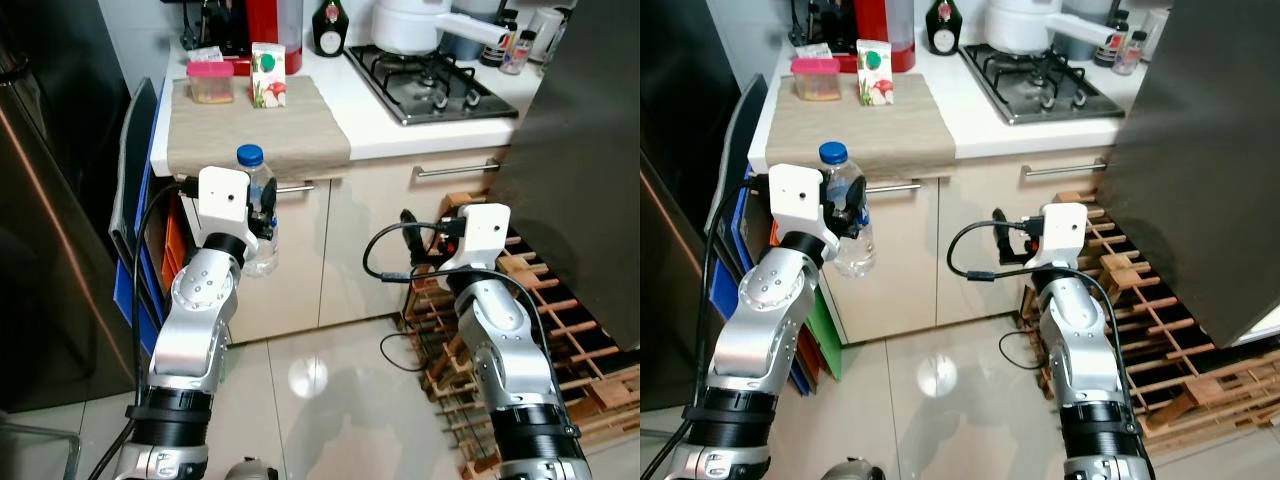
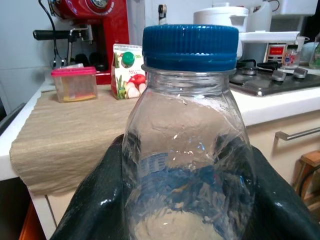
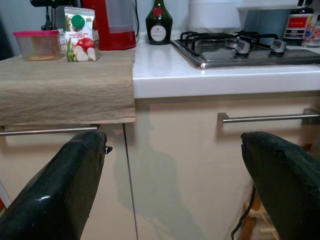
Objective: Restocking fridge
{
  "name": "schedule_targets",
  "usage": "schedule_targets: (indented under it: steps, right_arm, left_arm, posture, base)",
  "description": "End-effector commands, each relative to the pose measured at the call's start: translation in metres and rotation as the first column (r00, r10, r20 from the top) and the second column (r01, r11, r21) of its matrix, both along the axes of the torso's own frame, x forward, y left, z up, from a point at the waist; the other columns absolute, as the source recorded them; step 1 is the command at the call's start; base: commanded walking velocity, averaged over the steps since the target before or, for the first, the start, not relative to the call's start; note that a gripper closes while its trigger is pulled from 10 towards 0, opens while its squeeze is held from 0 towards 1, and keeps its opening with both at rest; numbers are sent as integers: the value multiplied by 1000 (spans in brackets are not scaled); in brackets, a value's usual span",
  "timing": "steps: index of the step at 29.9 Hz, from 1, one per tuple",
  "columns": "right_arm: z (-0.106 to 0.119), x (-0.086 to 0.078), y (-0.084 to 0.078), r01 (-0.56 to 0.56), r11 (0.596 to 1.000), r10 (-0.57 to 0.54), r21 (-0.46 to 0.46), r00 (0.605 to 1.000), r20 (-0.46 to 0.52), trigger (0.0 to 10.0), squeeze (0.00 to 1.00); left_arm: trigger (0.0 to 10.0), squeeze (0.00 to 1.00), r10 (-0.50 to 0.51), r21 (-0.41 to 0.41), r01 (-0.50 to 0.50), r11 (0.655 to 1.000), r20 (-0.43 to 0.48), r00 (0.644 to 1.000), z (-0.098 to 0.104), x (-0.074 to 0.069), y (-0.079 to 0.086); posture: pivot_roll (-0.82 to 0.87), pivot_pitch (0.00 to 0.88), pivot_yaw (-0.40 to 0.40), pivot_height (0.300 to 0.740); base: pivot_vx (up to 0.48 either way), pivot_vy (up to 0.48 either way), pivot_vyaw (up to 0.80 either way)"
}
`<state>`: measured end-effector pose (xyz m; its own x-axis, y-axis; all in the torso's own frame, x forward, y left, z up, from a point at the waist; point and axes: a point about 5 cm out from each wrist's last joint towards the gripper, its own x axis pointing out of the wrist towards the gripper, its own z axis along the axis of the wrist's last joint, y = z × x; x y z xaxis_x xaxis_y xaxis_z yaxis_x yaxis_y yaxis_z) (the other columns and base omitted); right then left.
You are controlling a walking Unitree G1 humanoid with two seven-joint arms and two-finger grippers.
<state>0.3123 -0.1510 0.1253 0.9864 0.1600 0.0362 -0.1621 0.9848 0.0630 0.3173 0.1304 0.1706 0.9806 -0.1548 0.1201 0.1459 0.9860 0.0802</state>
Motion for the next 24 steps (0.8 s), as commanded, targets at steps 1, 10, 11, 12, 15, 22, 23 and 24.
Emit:
schedule_targets:
  steps: [1, 10, 11, 12, 15, 22, 23, 24]
  right_arm:
    - [-1, 0, -1, 6, 1000, -6, -1, 1000, 1, 10000, 0]
    - [-1, 1, 1, 1, 1000, -1, 7, 1000, 2, 10000, 0]
    - [-1, 1, 1, 1, 1000, -1, 10, 1000, 2, 10000, 0]
    - [-1, 1, 2, 1, 1000, -1, 13, 1000, 3, 10000, 0]
    - [-1, 1, 2, 1, 1000, -1, 13, 1000, 4, 10000, 0]
    - [-2, 0, 1, 8, 1000, -8, 0, 1000, 0, 10000, 0]
    - [-3, 0, 1, 7, 1000, -7, -4, 1000, -6, 10000, 0]
    - [-2, 0, 1, 12, 1000, -11, -10, 1000, 7, 10000, 0]
  left_arm:
    - [10000, 0, -5, 6, 5, 1000, 31, 999, 7, 1, -2]
    - [10000, 0, -9, 2, 9, 1000, 38, 999, 8, 1, -2]
    - [10000, 0, -14, 9, 14, 1000, 46, 999, 9, 1, -2]
    - [10000, 0, -23, 24, 22, 999, 58, 998, 10, 1, -3]
    - [10000, 0, -28, 35, 26, 999, 64, 998, 11, 1, -4]
    - [10000, 0, -65, 25, 63, 998, 80, 995, 13, -2, -10]
    - [10000, 0, -70, 22, 68, 997, 84, 994, 13, -3, -10]
    - [10000, 0, -75, 1, 75, 997, 75, 994, 13, -3, -12]
  posture:
    - [16, 0, 15, 740]
    - [20, 0, 15, 740]
    - [20, 0, 16, 740]
    - [19, 0, 16, 740]
    - [18, 0, 17, 740]
    - [15, 0, 19, 740]
    - [15, 0, 19, 740]
    - [15, 0, 18, 740]
  base:
    - [0, 0, 0]
    - [0, 0, 0]
    - [0, 0, 0]
    - [0, 0, 0]
    - [0, 0, 0]
    - [0, -480, 0]
    - [0, -480, -438]
    - [0, -480, -688]
